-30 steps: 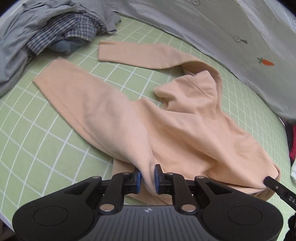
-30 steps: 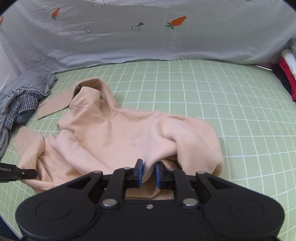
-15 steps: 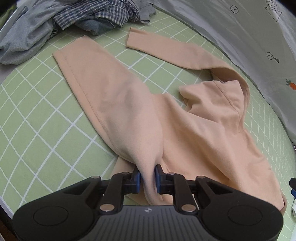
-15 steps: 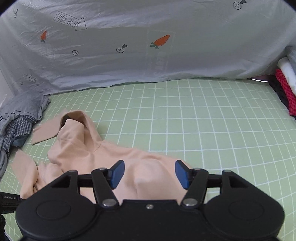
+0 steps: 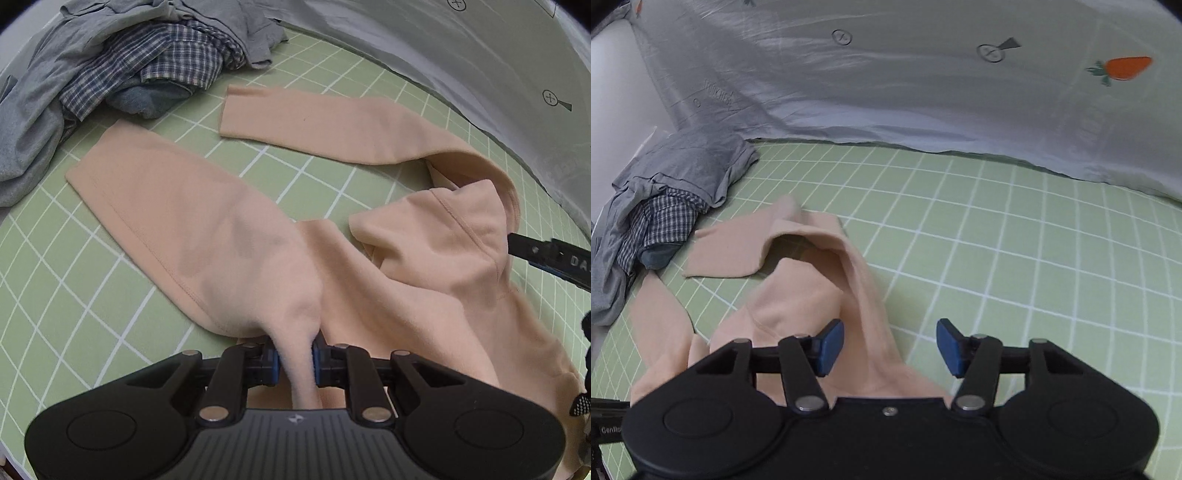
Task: Fold clothes
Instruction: 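Lift the beige shirt with both grippers and pull it onto the open mat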
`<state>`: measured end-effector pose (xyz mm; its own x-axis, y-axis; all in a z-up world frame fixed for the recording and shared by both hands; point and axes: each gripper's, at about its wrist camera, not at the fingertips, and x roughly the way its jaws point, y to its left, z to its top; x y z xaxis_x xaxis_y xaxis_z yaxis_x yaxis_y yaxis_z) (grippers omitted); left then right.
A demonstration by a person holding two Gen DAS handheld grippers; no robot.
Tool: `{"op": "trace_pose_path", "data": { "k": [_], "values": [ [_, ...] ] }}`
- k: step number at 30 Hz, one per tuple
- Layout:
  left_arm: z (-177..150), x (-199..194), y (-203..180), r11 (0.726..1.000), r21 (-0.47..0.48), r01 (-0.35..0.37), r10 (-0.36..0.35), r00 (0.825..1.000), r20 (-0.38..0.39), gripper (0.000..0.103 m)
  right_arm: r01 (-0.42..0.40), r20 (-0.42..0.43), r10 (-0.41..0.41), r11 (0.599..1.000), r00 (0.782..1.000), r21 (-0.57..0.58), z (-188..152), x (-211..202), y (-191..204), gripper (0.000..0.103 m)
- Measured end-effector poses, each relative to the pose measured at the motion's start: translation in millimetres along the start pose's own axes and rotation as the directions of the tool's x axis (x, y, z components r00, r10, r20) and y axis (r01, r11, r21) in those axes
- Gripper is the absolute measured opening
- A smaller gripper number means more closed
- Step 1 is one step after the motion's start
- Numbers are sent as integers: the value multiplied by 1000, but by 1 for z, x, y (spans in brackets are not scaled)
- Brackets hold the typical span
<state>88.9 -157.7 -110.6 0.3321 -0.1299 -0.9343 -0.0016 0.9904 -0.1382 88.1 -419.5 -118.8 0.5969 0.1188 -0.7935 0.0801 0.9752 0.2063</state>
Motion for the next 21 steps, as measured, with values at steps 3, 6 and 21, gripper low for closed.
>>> {"op": "trace_pose_path", "data": {
  "k": [3,6,21],
  "values": [
    [5,2,1,1000,1,8,-8,1000,-3,19,-11,-5,11,1000,1000,-21,4,16,2,36],
    [9,4,-1,1000,16,10,-10,1000,-4,19,-2,4,2,1000,1000,-25,4,23,-4,8],
    [100,30,-74,975,222,24,-56,989,140,16,456,34,-566,698,824,552,-60,-110,-224,5]
  ]
}}
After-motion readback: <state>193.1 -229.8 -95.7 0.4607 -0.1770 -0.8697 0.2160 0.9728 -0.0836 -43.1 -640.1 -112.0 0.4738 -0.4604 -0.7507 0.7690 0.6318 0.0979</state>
